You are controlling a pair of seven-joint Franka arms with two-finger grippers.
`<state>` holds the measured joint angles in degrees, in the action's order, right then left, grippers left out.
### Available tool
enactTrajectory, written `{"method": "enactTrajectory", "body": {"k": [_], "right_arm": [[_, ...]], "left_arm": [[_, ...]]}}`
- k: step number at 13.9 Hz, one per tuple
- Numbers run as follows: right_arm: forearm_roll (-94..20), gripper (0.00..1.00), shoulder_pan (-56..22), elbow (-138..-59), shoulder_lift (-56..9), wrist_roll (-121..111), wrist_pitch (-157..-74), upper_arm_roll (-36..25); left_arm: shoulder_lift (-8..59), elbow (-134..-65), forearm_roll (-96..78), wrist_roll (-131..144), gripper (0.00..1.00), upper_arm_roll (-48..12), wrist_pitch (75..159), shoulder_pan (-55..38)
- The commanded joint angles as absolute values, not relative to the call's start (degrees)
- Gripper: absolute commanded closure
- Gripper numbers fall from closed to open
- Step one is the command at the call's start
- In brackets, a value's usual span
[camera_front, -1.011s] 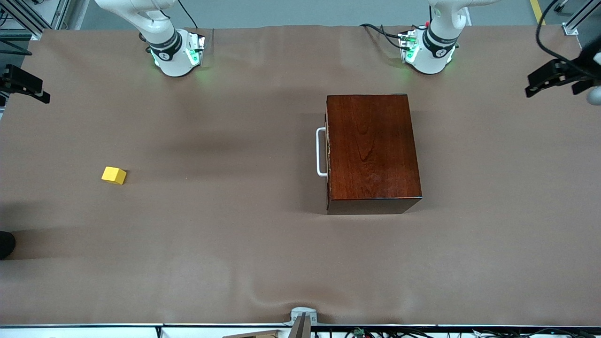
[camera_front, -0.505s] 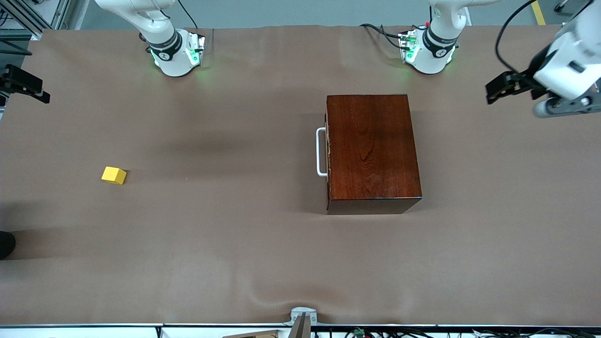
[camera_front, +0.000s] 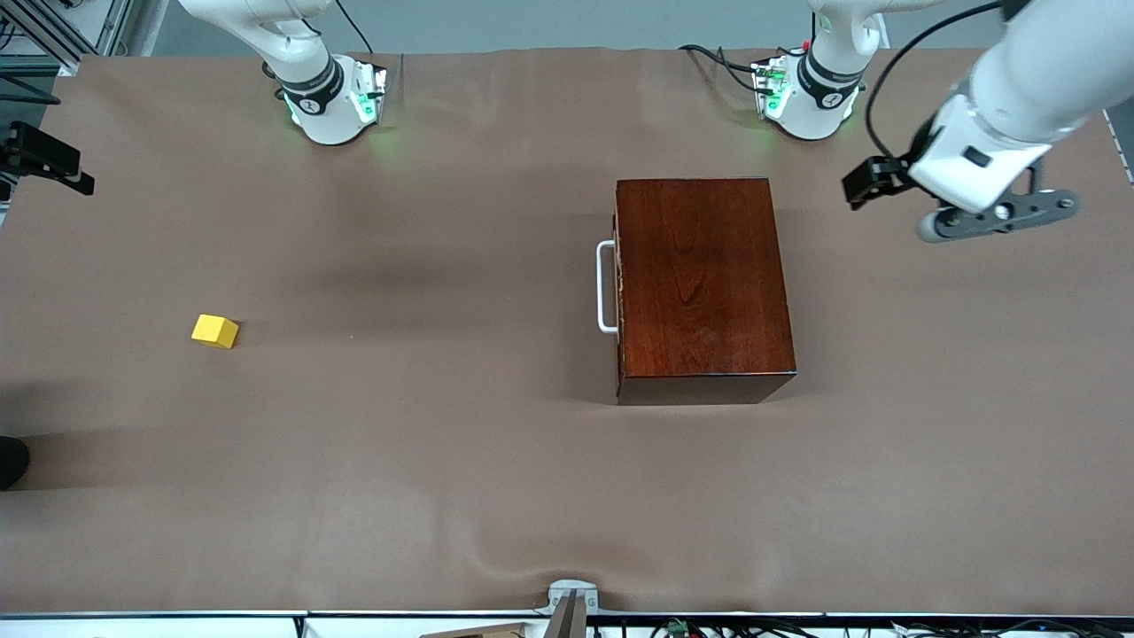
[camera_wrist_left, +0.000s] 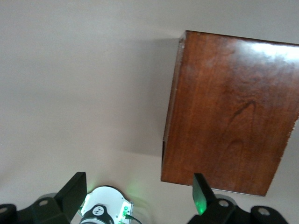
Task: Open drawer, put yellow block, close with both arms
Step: 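Move the left gripper over the wooden box toward its drawer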
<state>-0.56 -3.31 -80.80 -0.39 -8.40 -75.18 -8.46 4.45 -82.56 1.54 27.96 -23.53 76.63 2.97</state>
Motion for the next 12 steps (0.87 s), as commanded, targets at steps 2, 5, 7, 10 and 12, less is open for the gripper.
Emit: {"method": "enactTrajectory", "body": {"k": [2, 5, 7, 10, 12], "right_arm": [[-1.1, 0.00, -2.5, -80.6, -0.3, -8.6, -74.7, -8.0], [-1.1, 0.00, -2.5, -80.6, -0.3, -8.7, -74.7, -8.0], [-1.1, 0.00, -2.5, -80.6, -0.3, -8.7, -74.6, -8.1], [-1.1, 0.00, -2.5, -80.6, -0.3, -8.7, -74.6, -8.1], [-1.1, 0.00, -2.5, -80.6, -0.3, -8.6, -74.6, -8.0]], "left_arm": [[5.9, -81.0, 2.4, 35.7, 0.00, -24.3, 78.0, -1.9], [8.0, -80.5, 2.4, 41.4, 0.00, -24.3, 79.3, -5.8], [9.0, -80.5, 2.4, 45.3, 0.00, -24.3, 80.5, -8.2], [10.2, -80.4, 2.5, 49.2, 0.00, -24.3, 82.2, -10.3], [10.6, -80.4, 2.4, 49.8, 0.00, -24.3, 83.0, -10.5]]}}
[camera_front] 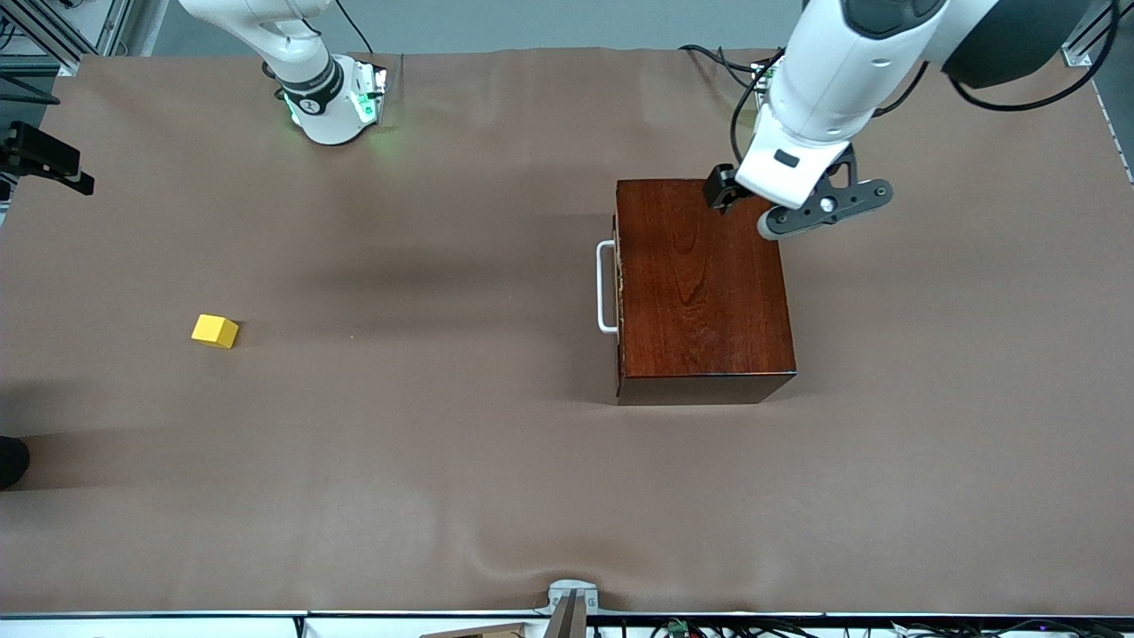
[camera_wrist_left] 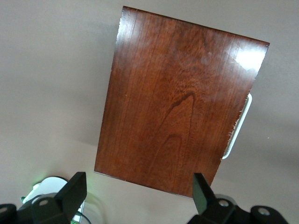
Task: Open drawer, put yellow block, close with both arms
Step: 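Move the left gripper over the wooden box toward its drawer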
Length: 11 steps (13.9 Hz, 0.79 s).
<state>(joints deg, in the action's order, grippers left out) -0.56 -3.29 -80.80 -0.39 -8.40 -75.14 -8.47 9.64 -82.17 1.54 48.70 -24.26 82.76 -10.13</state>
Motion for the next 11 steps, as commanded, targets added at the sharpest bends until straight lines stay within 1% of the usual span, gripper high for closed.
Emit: {"method": "enactTrajectory", "body": {"k": [1, 11], "right_arm": [[-1.1, 0.00, -2.5, -80.6, -0.3, -8.7, -74.6, -8.0], [-1.1, 0.00, -2.5, -80.6, -0.3, -8.7, -74.6, -8.1]], "left_arm": [[10.9, -80.4, 2.5, 50.2, 0.00, -24.3, 83.0, -11.3], [13.3, -80.1, 2.5, 55.7, 0.00, -24.3, 85.8, -14.9]]}}
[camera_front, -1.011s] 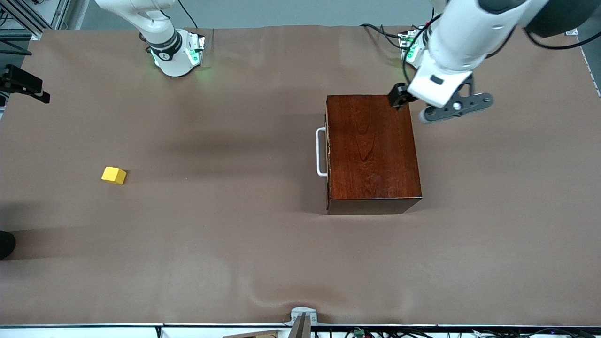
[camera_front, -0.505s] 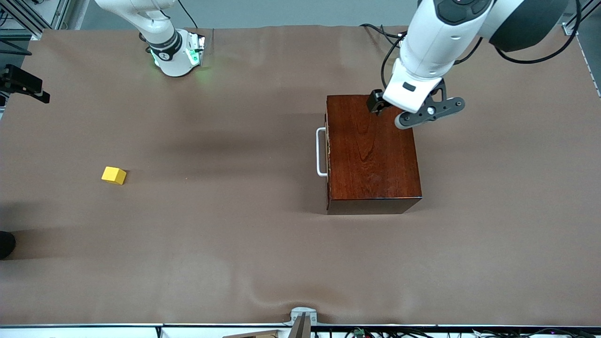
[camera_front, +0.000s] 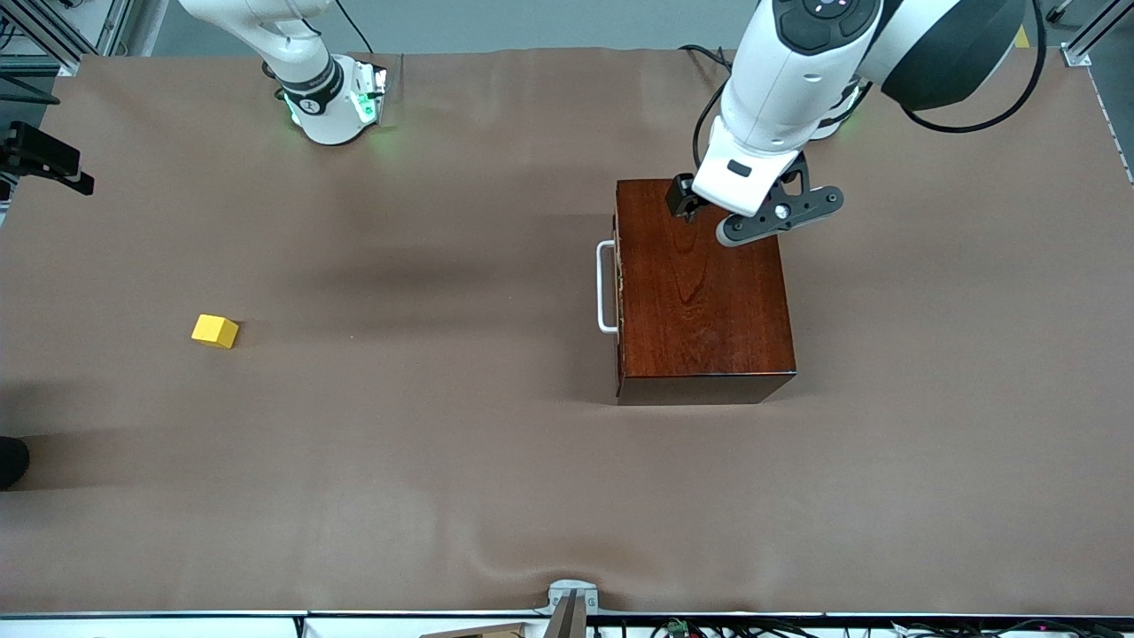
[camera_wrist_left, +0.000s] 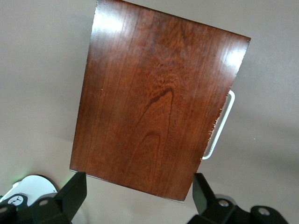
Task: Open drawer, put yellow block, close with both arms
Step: 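Move the left gripper over the wooden box toward its drawer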
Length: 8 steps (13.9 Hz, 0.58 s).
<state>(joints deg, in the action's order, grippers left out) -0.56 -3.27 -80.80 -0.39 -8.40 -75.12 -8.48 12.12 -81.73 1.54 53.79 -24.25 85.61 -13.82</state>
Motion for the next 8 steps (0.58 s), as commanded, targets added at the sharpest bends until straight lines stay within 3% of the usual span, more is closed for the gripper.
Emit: {"method": "enactTrajectory", "body": {"k": [1, 8], "right_arm": [[-1.1, 0.00, -2.5, -80.6, -0.3, -8.6, -74.6, -8.1], [-1.1, 0.00, -2.5, -80.6, -0.3, -8.7, -74.6, -8.1]], "left_arm": [[13.5, -80.1, 2.5, 56.1, 0.00, -24.3, 85.9, -14.9], [13.6, -80.1, 2.5, 56.2, 0.00, -24.3, 86.7, -15.0]]}}
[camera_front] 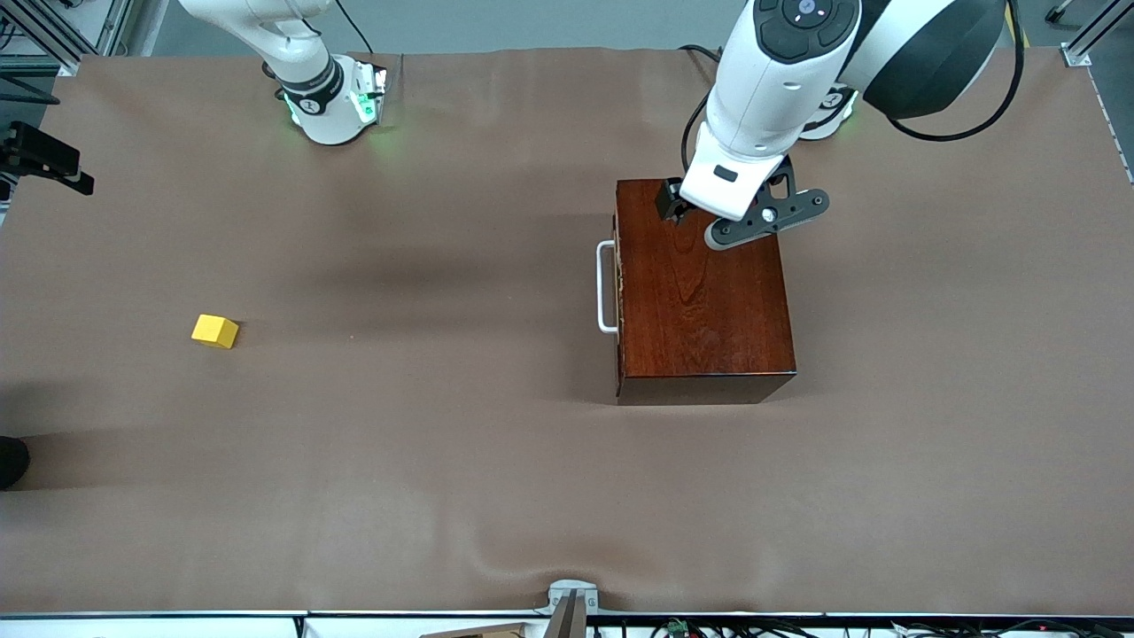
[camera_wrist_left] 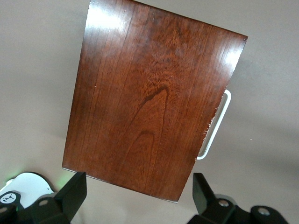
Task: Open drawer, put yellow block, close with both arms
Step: 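Lower the left gripper beside the box to the white drawer handle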
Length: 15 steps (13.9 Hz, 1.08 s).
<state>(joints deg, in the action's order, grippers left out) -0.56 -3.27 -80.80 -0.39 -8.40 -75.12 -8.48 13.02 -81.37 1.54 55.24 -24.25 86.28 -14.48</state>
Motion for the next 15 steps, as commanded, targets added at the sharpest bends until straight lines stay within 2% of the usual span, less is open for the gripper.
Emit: {"method": "enactTrajectory", "body": {"k": [1, 6, 9, 12, 15], "right_arm": [[-1.1, 0.00, -2.5, -80.6, -0.3, -8.6, -74.6, -8.1], [-1.1, 0.00, -2.4, -80.6, -0.3, -8.6, -74.7, -8.1], [-1.1, 0.00, -2.4, -80.6, -0.3, -8.7, -74.7, -8.1], [-1.1, 0.00, -2.4, -80.6, -0.3, -8.6, -74.6, -8.1], [-1.1, 0.00, -2.4, -80.6, -0.3, -8.6, -74.7, -8.1]], "left_arm": [[13.6, -80.1, 2.5, 56.2, 0.00, -24.3, 86.7, -15.7], [14.9, -80.1, 3.3, 58.4, 0.00, -24.3, 88.7, -17.6], [17.7, -79.7, 5.6, 64.1, 0.00, -24.2, 91.2, -22.0], [25.0, -73.5, 10.1, 69.8, 0.00, -23.6, 92.0, -28.3], [31.2, -70.1, 13.4, 69.3, 0.00, -23.4, 93.9, -32.2]]}}
